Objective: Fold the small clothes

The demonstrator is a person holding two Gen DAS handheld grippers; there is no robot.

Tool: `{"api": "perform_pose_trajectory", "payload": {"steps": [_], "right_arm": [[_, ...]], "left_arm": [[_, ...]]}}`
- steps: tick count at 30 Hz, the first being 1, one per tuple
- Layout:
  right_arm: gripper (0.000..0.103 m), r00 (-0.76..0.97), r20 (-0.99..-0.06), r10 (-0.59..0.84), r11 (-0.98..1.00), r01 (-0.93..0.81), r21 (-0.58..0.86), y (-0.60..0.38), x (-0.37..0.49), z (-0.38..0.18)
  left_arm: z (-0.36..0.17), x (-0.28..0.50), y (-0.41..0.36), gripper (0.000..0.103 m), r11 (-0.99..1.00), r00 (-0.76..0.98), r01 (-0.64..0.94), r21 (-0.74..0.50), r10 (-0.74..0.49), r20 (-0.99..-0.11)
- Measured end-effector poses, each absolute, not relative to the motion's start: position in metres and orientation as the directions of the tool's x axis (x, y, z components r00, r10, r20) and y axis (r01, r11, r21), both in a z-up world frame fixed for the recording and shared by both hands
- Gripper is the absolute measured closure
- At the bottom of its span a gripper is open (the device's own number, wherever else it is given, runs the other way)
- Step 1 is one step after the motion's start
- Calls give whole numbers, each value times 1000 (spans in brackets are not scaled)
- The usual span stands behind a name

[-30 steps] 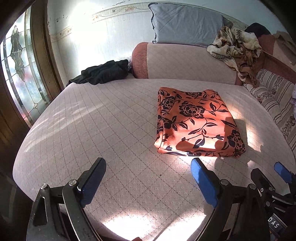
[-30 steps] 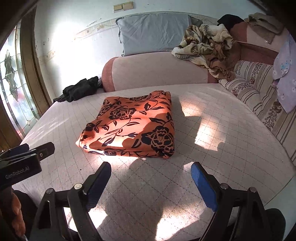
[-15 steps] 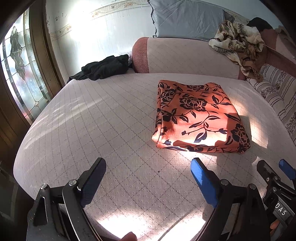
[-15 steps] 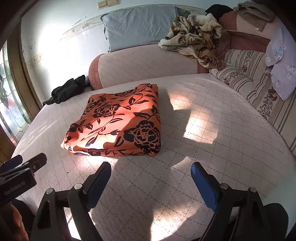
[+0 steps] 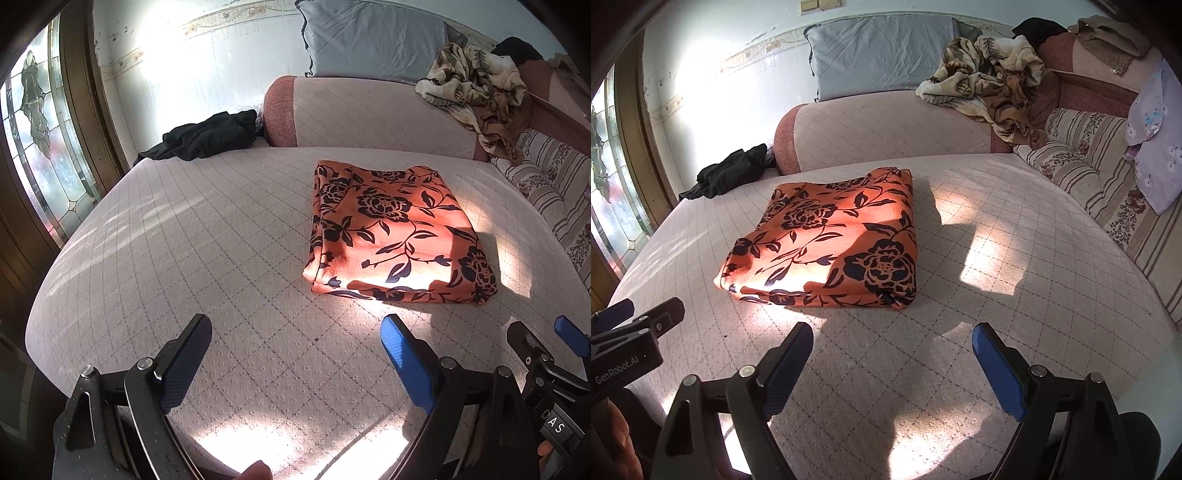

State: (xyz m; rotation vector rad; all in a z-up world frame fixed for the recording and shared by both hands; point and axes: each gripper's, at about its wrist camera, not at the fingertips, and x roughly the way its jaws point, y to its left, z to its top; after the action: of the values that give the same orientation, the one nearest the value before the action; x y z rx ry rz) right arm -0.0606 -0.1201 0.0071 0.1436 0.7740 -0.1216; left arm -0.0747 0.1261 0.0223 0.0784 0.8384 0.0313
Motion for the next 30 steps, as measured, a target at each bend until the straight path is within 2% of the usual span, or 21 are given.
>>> {"api": "perform_pose_trajectory", "payload": {"steps": [3, 5, 10, 15, 21, 23, 25, 26, 30], "right_arm": [[13, 714, -698, -56, 984, 159, 83, -120, -62, 11], [13, 696, -718, 5, 985, 122, 125, -123, -57, 15], [13, 663, -707, 246, 910, 93, 403, -168, -20, 18], [13, 505, -664, 551, 719, 115, 685, -213, 63, -25], [12, 402, -693, 599, 692, 176, 700, -211, 126, -62], [22, 357, -748, 559, 760, 140, 635, -196, 133, -65], [56, 332, -811, 481, 846, 66, 529, -182, 134, -57], [63, 327, -838, 437, 883, 23, 469, -177, 133, -49], [73, 376, -892, 250, 967, -56, 247, -176, 139, -22]], "left_arm": [[24, -73, 131, 10, 998, 680, -4, 66, 51, -731], [24, -66, 137, 10, 999, 678, 10, 48, 28, -734], [14, -30, 164, 10, 997, 656, 12, -78, -67, -752], [-7, 24, 168, 10, 988, 600, 65, -141, -152, -786], [-41, 70, 157, 10, 983, 522, 81, -165, -183, -833], [-52, 76, 152, 10, 980, 497, 96, -175, -199, -844], [-60, 75, 146, 24, 970, 484, 123, -209, -242, -841], [-63, 74, 144, 27, 964, 471, 135, -229, -265, -841], [-62, 69, 133, 29, 956, 478, 146, -254, -293, -828]]}}
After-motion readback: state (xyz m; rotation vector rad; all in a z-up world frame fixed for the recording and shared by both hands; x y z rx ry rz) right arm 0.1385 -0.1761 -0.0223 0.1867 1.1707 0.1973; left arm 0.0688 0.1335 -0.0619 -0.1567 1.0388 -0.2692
